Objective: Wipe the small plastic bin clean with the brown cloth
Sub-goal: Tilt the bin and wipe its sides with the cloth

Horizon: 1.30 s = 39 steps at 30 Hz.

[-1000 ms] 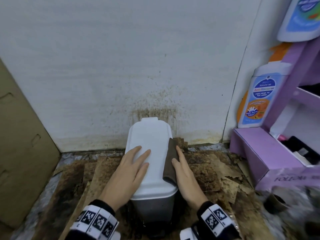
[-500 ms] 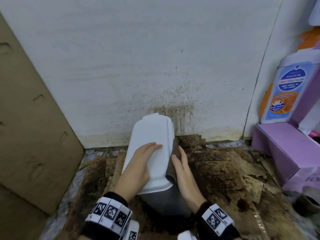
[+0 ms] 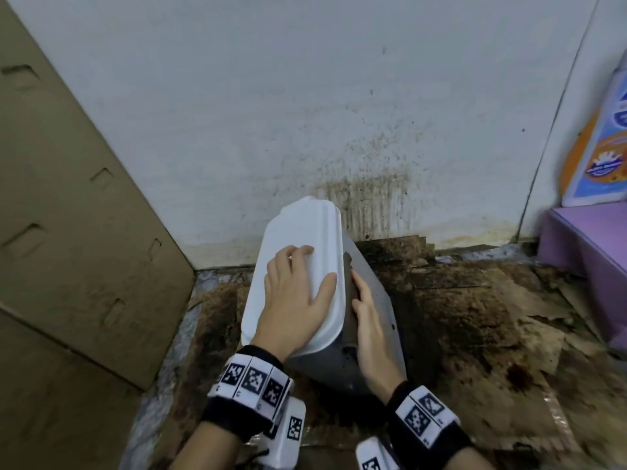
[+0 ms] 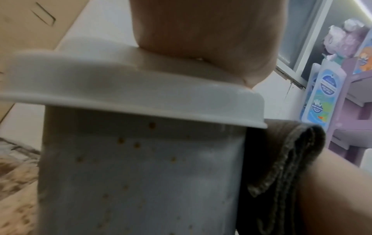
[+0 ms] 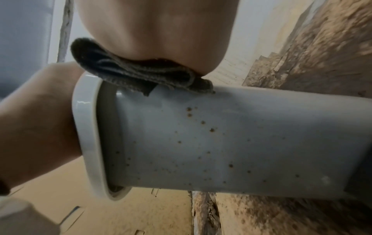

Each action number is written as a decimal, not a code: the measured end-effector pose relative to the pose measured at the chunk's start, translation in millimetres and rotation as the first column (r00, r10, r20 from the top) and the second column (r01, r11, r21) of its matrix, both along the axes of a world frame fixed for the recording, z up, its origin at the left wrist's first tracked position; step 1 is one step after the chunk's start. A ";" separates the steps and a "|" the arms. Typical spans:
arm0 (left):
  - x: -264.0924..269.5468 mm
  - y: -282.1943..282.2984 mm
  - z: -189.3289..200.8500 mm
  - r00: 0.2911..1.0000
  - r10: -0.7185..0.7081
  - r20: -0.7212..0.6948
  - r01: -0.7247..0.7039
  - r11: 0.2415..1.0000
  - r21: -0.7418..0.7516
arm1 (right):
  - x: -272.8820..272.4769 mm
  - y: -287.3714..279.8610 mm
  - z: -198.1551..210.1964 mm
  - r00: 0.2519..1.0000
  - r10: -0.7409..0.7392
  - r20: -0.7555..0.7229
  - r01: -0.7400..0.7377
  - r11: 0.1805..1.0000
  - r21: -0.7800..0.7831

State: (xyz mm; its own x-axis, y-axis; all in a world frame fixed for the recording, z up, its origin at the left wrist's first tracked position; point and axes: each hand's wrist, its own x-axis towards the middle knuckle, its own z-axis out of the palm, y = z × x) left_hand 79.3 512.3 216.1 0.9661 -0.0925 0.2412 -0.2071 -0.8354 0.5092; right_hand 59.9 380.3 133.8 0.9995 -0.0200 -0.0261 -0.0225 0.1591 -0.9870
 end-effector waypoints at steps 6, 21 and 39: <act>3.9 12.9 -3.9 0.998 -0.069 -0.006 0.069 0.997 0.041 | -0.8 7.5 6.7 0.997 0.063 0.041 -0.059 0.993 -0.100; 7.0 22.5 -7.2 0.997 -0.067 -0.030 0.069 0.997 0.040 | 0.7 -29.6 -95.3 0.997 -0.017 -0.076 -0.008 0.948 -0.317; 9.9 25.6 -12.9 0.998 -0.062 0.005 0.061 0.997 0.047 | 1.4 27.5 -9.8 0.982 0.027 0.187 0.036 0.945 -0.324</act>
State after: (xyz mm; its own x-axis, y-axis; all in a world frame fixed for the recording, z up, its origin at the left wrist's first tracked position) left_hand 89.2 537.9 203.2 0.9566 -0.1630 0.2416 -0.2620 -0.8439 0.4681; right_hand 61.2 407.8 123.9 0.9856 -0.0004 0.1694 0.1668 -0.1712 -0.9710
